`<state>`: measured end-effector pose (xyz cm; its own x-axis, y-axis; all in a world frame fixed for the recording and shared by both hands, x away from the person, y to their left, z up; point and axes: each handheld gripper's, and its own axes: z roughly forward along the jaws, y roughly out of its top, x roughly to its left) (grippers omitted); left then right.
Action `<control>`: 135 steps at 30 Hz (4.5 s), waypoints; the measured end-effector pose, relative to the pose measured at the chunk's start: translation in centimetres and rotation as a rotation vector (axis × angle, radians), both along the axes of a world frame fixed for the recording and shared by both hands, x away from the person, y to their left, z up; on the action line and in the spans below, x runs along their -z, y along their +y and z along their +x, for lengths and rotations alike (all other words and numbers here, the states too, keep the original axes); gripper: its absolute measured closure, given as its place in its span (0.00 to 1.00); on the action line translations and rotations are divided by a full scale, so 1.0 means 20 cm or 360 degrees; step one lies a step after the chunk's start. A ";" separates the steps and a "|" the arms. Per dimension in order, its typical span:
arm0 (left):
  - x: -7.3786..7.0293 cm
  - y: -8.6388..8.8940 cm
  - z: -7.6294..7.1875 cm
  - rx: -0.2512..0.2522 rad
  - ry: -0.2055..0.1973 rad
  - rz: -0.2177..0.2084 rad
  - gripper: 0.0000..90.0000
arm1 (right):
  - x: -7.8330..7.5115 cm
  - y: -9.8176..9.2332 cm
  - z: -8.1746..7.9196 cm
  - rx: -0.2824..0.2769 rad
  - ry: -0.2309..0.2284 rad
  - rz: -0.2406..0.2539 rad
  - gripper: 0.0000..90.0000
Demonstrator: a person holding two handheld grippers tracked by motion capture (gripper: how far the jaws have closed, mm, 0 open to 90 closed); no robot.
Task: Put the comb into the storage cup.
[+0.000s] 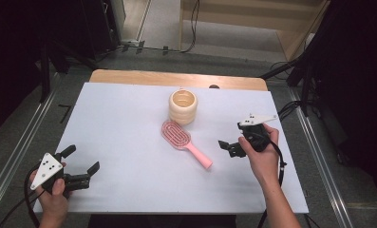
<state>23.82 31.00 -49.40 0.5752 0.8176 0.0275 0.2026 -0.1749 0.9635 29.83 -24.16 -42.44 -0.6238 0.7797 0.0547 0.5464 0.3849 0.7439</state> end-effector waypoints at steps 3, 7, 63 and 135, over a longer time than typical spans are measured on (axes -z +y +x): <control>0.00 0.00 0.00 0.0002 0.0000 0.0003 0.00 | 0.00 0.03 0.02 -0.0009 0.0019 -0.0024 0.00; 0.00 0.00 0.00 0.0008 -0.0001 0.0007 0.00 | -0.01 0.06 0.04 -0.0015 0.0040 -0.0040 0.00; 0.00 -0.01 -0.01 0.0048 0.0001 0.0039 0.00 | 0.05 0.44 0.23 -0.0193 0.0365 -0.0395 0.00; 0.00 -0.02 -0.01 0.0074 0.0002 0.0054 0.00 | 0.27 0.70 0.31 -0.0169 0.0680 -0.0617 0.73</control>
